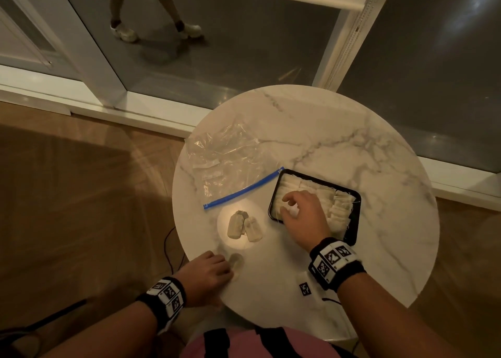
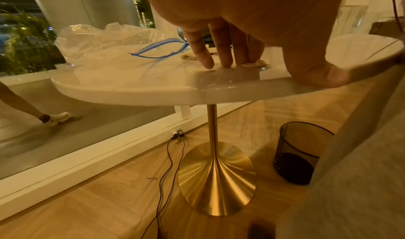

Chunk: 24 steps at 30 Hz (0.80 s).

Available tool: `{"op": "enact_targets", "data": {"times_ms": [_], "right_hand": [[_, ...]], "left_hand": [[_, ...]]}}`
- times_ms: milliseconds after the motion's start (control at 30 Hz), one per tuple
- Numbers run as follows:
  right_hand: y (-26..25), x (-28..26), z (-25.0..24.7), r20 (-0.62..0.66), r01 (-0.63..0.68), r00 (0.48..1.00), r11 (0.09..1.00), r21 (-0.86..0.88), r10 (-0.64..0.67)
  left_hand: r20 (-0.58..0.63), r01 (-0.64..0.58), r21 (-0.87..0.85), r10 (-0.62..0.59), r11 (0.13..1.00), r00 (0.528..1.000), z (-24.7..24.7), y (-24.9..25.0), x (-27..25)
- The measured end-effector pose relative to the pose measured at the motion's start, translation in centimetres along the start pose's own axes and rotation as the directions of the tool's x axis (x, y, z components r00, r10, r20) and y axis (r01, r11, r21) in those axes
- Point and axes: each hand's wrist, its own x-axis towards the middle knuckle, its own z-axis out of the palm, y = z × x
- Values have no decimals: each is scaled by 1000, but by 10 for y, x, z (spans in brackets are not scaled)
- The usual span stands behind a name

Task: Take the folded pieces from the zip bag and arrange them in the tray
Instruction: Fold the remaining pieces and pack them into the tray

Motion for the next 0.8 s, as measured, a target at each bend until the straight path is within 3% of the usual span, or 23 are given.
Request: {"op": "enact_targets", "data": {"times_ms": [133,233,433,600,800], "right_hand": [[-4,-24,14,109,148,983,989,-24,-144],[-4,-36,25,212,195,960,980,-39,-183],[-2,-49,33,344,189,923,982,-12,-174],[0,-54,34,450,155,883,988,-5,-136],[4,-55,34,486,146,866,989,-13,-121]], "left_hand": [[-35,-74,49,75,996,997,3,3,-2],[-27,-115,69,117,991,993,8,6,-6],[-23,-87,28,87,996,996,4,5,-14],[6,29,-18,-29,999,1000,-17,10,-8],[40,-51,22,50,998,998,-8,13,-4]]}}
